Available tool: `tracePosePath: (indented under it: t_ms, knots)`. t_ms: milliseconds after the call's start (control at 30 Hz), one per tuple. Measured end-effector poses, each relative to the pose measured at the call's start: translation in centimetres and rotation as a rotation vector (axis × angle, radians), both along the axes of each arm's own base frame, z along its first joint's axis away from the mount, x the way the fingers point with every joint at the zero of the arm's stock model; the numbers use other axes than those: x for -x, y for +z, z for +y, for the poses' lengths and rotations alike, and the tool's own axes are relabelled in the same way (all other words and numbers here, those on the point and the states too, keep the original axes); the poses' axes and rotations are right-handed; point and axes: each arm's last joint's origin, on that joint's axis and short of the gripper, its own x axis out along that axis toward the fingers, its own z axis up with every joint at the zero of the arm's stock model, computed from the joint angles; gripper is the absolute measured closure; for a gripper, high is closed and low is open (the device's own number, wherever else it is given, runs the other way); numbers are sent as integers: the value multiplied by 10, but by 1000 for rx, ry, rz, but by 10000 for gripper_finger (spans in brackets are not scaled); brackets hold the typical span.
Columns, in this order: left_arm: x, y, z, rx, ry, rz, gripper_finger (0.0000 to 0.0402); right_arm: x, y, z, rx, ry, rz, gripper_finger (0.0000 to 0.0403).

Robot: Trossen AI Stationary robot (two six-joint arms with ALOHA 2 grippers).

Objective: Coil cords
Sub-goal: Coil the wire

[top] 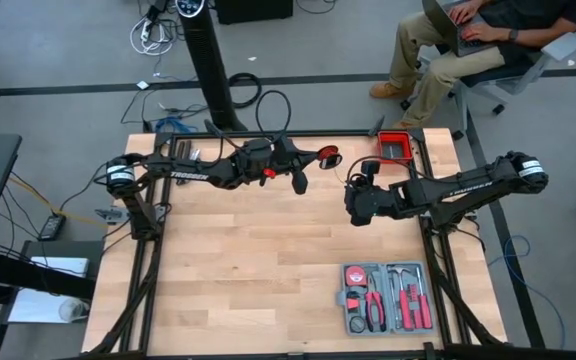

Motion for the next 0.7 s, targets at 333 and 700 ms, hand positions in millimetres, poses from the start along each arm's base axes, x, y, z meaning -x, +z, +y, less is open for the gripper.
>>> tracePosePath:
  t_ms: [333, 700]
  knots:
    - [0, 0, 0, 3, 1, -2, 401, 4, -3, 0, -33, -22, 25, 322]
    - [0, 1, 0, 26, 3, -15, 401, 3, -5, -2, -34, -32, 35, 320]
